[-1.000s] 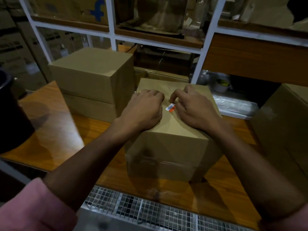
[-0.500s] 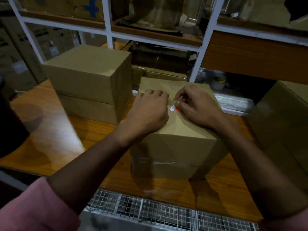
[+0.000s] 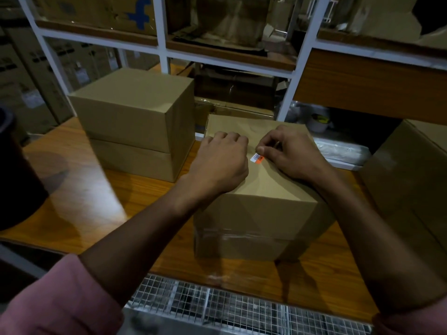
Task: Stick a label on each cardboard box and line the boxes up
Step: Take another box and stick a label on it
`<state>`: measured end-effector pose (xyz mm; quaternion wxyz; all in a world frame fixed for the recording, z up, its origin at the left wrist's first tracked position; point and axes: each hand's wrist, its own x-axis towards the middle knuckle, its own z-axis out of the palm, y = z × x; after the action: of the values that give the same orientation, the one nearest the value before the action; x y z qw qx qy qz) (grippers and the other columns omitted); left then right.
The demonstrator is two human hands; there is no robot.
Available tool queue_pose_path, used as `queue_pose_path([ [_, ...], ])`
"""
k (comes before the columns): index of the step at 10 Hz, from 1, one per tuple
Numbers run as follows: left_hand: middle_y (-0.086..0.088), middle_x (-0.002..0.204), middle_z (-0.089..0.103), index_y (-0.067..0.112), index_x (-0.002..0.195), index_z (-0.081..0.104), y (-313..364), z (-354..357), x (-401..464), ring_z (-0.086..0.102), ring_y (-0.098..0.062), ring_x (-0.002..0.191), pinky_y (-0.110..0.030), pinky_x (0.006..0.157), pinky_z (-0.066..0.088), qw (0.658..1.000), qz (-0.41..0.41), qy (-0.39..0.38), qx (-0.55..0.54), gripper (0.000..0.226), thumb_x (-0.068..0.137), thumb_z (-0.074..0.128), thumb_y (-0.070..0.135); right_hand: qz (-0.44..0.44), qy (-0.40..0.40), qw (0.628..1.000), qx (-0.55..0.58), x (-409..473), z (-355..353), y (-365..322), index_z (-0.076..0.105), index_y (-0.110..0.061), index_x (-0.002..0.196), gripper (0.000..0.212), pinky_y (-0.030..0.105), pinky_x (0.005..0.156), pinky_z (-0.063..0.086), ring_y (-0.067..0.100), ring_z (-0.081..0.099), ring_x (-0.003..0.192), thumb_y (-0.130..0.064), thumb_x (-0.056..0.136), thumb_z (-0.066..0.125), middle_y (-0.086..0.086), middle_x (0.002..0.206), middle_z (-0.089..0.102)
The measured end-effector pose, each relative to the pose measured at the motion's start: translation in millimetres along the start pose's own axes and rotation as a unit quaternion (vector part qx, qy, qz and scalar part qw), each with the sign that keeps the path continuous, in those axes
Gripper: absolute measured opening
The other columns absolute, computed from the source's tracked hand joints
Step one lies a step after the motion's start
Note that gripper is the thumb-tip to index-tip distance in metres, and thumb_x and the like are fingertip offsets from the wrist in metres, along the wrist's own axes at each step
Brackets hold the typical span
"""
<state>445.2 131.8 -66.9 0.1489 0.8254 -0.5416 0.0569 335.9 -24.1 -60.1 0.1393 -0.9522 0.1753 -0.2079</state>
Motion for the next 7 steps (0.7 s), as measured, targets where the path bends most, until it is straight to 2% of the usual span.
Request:
queue_pose_path([
  [1,-0.006,0.148,0.05,0.018,0.142,0.047,0,1,0,0.041,-0.026,0.137,-0.046,0.114,0.032,1.0,0.0,0.008,-0.001,0.04,0.103,0.041,0.027,-0.001,0.004,1.0,-0.019,-2,1,-2,0.068,-0.028,0.096,0.003,0.031,0.078,0.045,0.012,0.055,0.091,-0.031,0.096,0.066,-0.005,0.099,0.06],
  [3,-0.006,0.149,0.048,0.018,0.143,0.046,0,1,1,0.04,-0.026,0.138,-0.046,0.114,0.032,1.0,-0.003,0.01,-0.001,0.041,0.103,0.041,0.026,-0.012,0.009,1.0,-0.006,-6,2,-2,0.059,-0.031,0.094,0.006,0.027,0.075,0.042,0.01,0.052,0.09,-0.028,0.097,0.063,-0.006,0.099,0.055],
  [4,-0.006,0.148,0.049,0.017,0.143,0.047,0,3,1,0.041,-0.026,0.137,-0.046,0.114,0.032,1.0,-0.003,0.014,-0.002,0.041,0.103,0.041,0.025,-0.029,0.029,0.999,-0.004,-8,1,-1,0.06,-0.03,0.095,0.005,0.017,0.073,0.036,0.005,0.048,0.085,-0.026,0.098,0.062,-0.005,0.097,0.055],
  [5,-0.006,0.147,0.051,0.017,0.143,0.047,-1,3,1,0.043,-0.026,0.136,-0.045,0.113,0.034,1.0,-0.003,0.018,-0.009,0.04,0.103,0.041,0.024,-0.041,0.057,0.997,0.015,-11,-1,-2,0.065,-0.022,0.097,0.003,0.009,0.071,0.034,0.0,0.047,0.082,-0.02,0.097,0.063,-0.003,0.095,0.055],
  [6,-0.008,0.137,0.057,0.015,0.136,0.052,-1,2,0,0.049,-0.025,0.125,-0.044,0.108,0.041,0.999,0.003,0.031,-0.023,0.036,0.103,0.042,0.024,-0.042,0.095,0.993,0.06,-12,-5,-6,0.065,-0.016,0.099,0.003,0.006,0.073,0.037,-0.002,0.049,0.082,-0.016,0.098,0.062,-0.001,0.096,0.055],
  [7,-0.007,0.128,0.06,0.013,0.131,0.056,-2,1,-1,0.052,-0.023,0.117,-0.035,0.098,0.043,0.994,-0.022,0.079,-0.068,0.032,0.102,0.045,0.022,-0.043,0.127,0.988,0.077,-10,-6,-11,0.065,-0.015,0.1,0.006,0.007,0.072,0.039,0.0,0.05,0.083,-0.019,0.099,0.061,-0.001,0.097,0.057],
])
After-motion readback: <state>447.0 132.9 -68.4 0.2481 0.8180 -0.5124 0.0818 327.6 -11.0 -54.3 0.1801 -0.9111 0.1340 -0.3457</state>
